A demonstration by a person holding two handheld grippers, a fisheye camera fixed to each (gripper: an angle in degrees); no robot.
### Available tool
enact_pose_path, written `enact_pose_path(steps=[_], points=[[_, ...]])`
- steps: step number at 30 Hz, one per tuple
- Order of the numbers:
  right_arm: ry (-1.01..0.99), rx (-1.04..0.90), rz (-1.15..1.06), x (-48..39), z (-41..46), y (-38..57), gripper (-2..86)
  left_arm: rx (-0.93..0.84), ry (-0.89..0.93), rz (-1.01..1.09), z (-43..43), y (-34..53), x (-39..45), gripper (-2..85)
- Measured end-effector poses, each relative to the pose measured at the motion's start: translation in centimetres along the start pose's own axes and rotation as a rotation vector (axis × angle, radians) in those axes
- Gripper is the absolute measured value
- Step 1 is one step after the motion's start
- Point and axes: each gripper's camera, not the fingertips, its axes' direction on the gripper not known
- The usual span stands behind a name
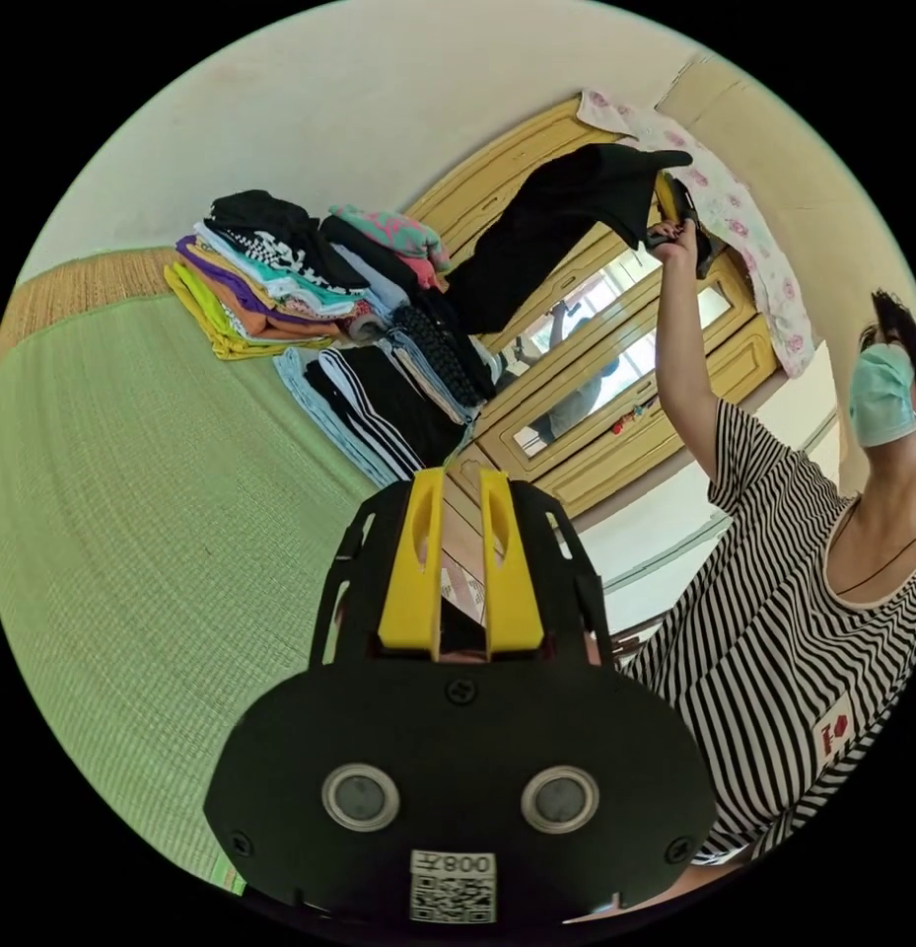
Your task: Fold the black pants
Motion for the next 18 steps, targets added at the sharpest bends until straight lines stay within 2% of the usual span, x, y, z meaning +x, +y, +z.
enact_pose_path(steps=[8, 13, 18], points=[[-0.170, -0.010, -0.049, -12.8, 4.7, -4.6, 0.9, 0.187, -0.126, 0.133, -13.3, 9.8, 3.0, 9.9], [-0.428, -0.037, -0.020, -20.8, 9.9, -3.3, 0.7, 0.302, -0.258, 0.153, -21.4, 16.9, 3.5, 12.8], [-0.640, -0.135, 0.007, -28.7, 17.5, 0.0, 0.4, 0.433, -0.361, 0.063, -29.2, 25.7, 2.0, 13.7]])
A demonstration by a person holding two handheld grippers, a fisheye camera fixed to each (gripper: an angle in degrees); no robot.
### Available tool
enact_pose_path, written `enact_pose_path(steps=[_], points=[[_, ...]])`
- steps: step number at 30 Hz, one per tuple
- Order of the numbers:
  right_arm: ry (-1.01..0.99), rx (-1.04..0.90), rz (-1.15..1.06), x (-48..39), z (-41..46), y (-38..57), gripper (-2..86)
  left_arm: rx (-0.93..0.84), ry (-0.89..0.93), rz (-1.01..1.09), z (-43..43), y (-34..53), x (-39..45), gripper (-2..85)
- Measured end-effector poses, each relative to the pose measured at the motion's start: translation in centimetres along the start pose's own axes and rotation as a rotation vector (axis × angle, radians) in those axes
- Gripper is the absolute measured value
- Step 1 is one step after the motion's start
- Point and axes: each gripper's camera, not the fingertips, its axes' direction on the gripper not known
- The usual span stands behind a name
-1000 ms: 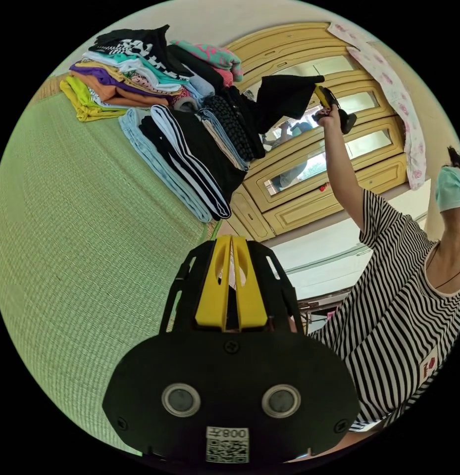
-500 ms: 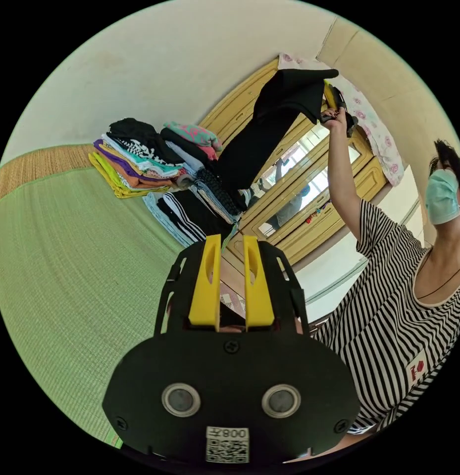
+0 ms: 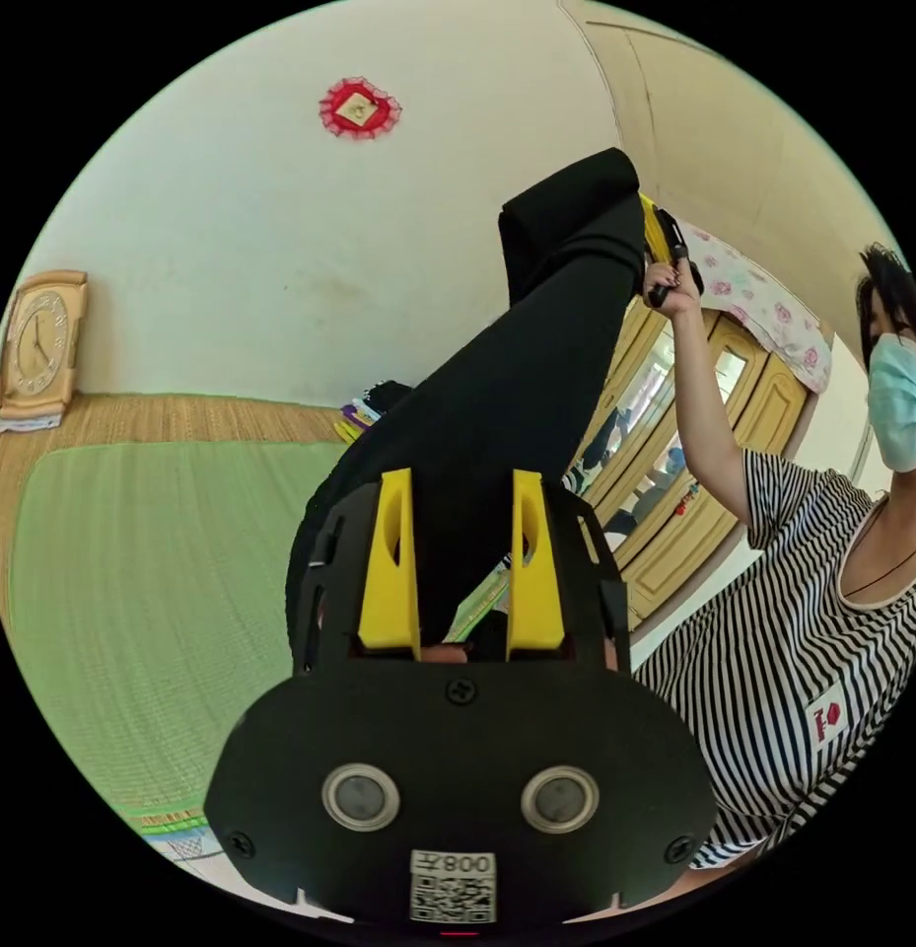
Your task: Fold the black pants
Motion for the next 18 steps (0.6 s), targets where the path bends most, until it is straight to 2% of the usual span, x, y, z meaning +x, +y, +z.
enact_pose_path(steps=[4, 7, 11, 14, 18], points=[[-0.130, -0.098, 0.037, -0.7, 10.3, 1.5, -0.1, 0.009, -0.056, -0.088, -5.1, 5.4, -3.2, 13.0], [-0.233, -0.068, 0.056, -1.3, 15.1, 1.5, -0.3, 0.023, -0.039, -0.144, -7.2, 8.7, -5.3, 12.7], [-0.199, -0.129, 0.033, -2.0, 20.7, 1.7, -0.3, -0.028, -0.058, -0.226, -7.6, 12.6, -9.0, 12.5], [-0.075, -0.216, 0.032, -1.1, 25.0, 3.4, -0.1, -0.139, -0.052, -0.318, -6.3, 15.4, -12.4, 12.3], [0.109, -0.357, 0.095, 3.0, 29.5, 9.3, 0.1, -0.154, -0.070, -0.401, -6.7, 18.5, -15.0, 11.6]])
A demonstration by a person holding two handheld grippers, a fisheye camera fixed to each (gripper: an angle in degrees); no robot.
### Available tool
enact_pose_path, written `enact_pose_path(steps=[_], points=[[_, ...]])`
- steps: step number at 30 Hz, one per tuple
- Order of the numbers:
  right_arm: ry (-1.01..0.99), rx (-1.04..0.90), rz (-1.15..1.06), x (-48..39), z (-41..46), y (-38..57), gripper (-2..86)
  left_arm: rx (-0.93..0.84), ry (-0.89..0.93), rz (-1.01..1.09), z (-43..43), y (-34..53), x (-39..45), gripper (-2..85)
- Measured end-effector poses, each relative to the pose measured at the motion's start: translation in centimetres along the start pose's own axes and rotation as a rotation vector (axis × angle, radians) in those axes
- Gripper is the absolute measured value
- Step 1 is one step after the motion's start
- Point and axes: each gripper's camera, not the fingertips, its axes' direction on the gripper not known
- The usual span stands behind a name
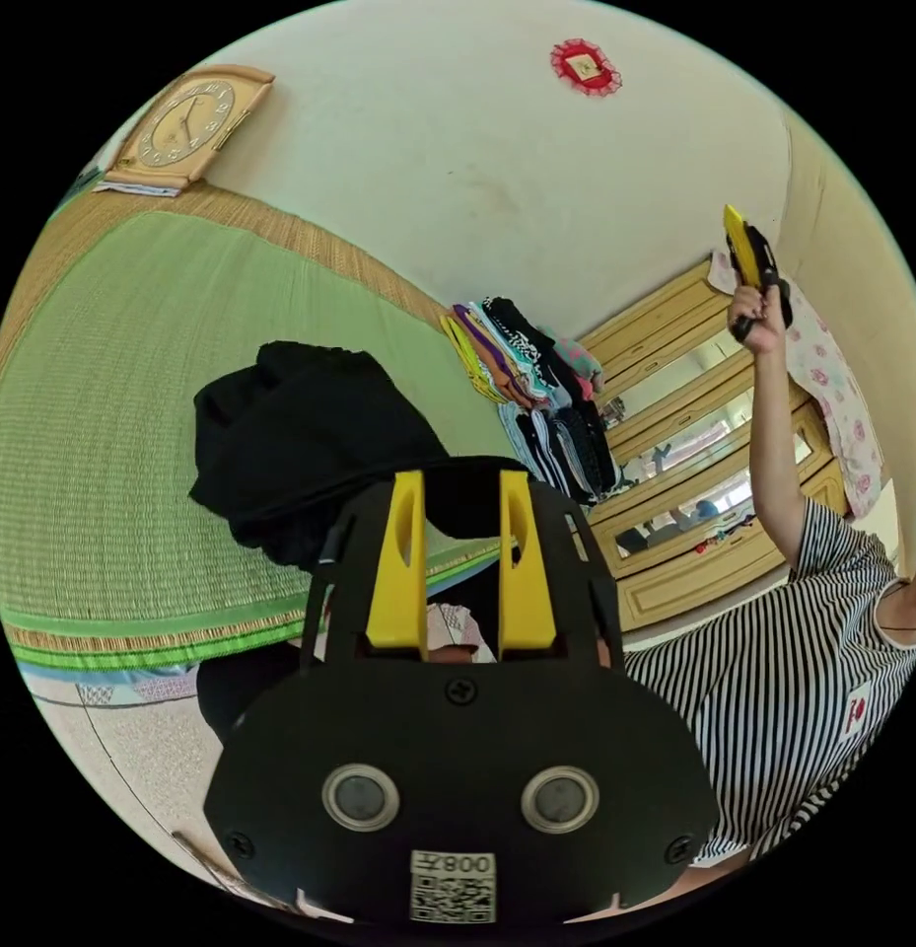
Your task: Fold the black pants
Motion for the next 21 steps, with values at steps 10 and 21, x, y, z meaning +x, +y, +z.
enact_pose_path(steps=[10, 21], points=[[-0.095, -0.528, 0.238, 4.8, 23.8, 17.1, 6.3, -0.020, -0.061, -0.116, -1.0, 2.6, -6.4, 13.7], [0.089, -0.855, -0.044, -0.4, 42.3, 17.5, 6.7, -0.060, 0.014, -0.264, 5.2, 1.6, -10.0, 4.6]])
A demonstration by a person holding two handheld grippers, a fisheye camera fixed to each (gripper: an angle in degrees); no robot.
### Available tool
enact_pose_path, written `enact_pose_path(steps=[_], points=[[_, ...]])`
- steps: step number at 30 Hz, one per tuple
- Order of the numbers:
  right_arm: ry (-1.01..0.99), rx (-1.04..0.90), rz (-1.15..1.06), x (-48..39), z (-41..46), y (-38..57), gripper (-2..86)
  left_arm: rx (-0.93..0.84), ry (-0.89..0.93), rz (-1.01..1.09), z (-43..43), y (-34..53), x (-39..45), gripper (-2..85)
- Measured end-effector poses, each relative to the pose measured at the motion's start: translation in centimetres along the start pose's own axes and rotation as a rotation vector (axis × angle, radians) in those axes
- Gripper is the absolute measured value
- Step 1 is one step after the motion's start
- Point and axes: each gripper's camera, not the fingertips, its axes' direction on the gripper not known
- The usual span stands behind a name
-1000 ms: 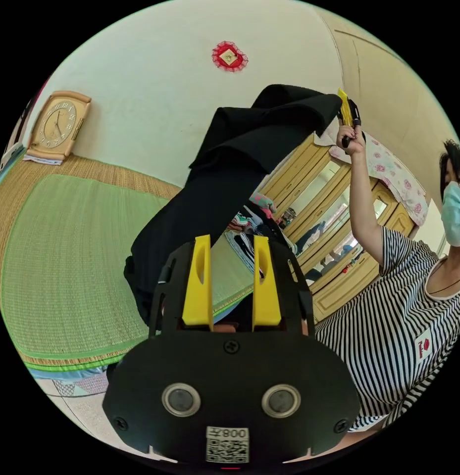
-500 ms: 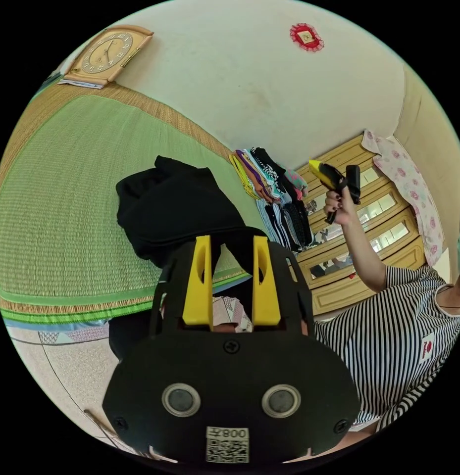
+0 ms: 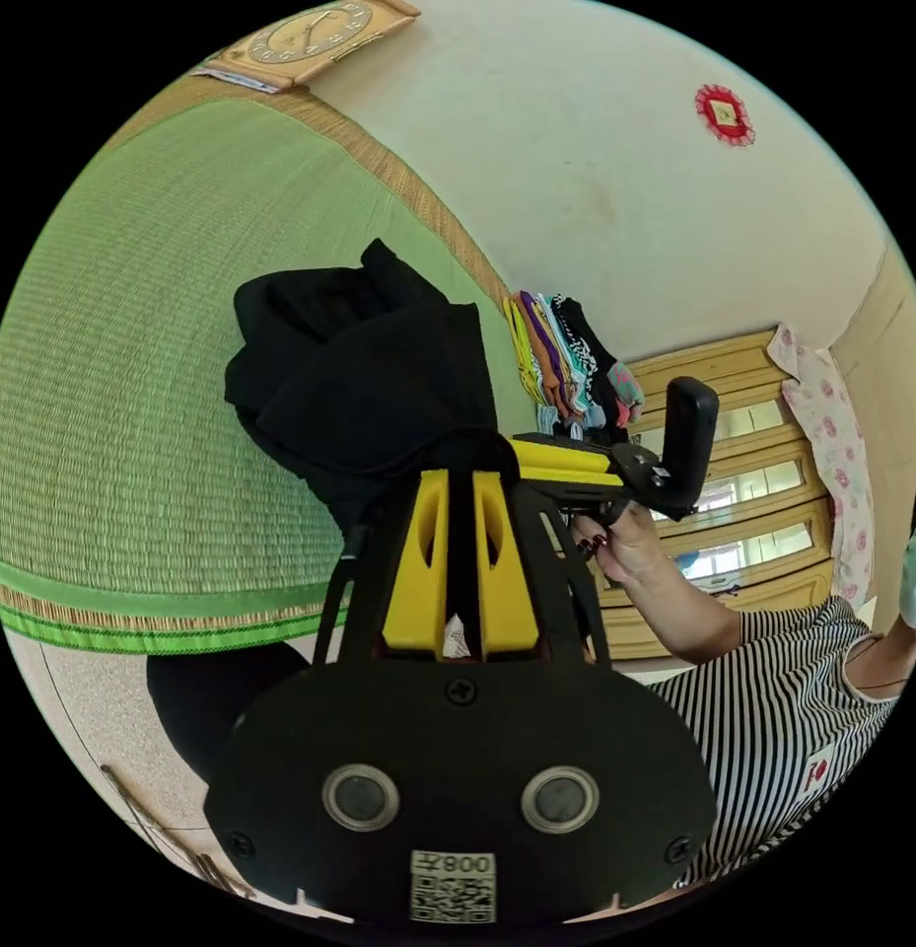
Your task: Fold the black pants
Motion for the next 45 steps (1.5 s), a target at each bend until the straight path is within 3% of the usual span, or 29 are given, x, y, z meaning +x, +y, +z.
enact_pose_path(steps=[5, 8, 11, 12, 15, 20, 24, 29, 32, 35, 39, 42, 45], points=[[-0.077, -0.004, -0.028, 1.3, -1.8, -1.0, 1.0, 0.005, -0.139, 0.231, 2.5, -0.8, 6.8, 2.9], [-0.079, 0.050, 0.022, 3.8, -5.1, 0.0, 0.0, 0.027, -0.035, 0.440, 4.6, -1.5, 11.3, 2.3], [0.052, 0.027, 0.156, 7.6, -6.8, 2.1, -0.2, -0.171, -0.085, 0.604, 9.7, -1.9, 14.6, 2.4], [0.146, -0.023, 0.239, 9.5, -6.5, 3.1, -0.2, -0.196, -0.092, 0.609, 10.5, -1.8, 14.7, 2.5], [0.149, -0.039, 0.405, 12.7, -6.0, 5.5, 0.2, -0.154, -0.036, 0.604, 10.2, -0.7, 13.5, 3.5], [0.117, 0.110, 0.563, 13.4, -5.3, 5.9, 3.7, 0.009, -0.190, 0.278, 3.6, 0.2, 4.7, 10.1], [0.007, 0.255, 0.428, 9.8, -5.1, 1.5, 9.1, 0.098, -0.243, 0.065, 0.5, -0.5, -1.7, 13.1], [0.036, 0.180, 0.205, 4.5, -1.7, -5.8, 10.9, 0.053, -0.141, -0.099, 2.6, -3.7, -8.5, 11.7], [0.033, 0.042, 0.244, 5.1, 2.6, -7.8, 8.6, -0.004, -0.070, -0.087, 4.7, -4.6, -9.3, 3.7], [-0.166, 0.035, 0.339, 7.4, 4.4, -7.3, 4.4, -0.028, -0.093, -0.031, 5.6, -4.8, -8.2, 1.3], [-0.260, 0.033, 0.324, 8.5, 4.2, -6.4, 1.2, 0.077, 0.004, 0.094, 4.2, -4.9, -5.8, 0.5], [-0.251, 0.040, 0.307, 9.1, 2.3, -5.6, 0.5, 0.101, 0.072, 0.239, 3.5, -5.1, -2.4, 0.4], [-0.146, 0.010, 0.292, 9.9, -0.8, -3.8, 0.3, 0.016, 0.138, 0.382, 5.5, -4.5, 1.2, 0.5]])
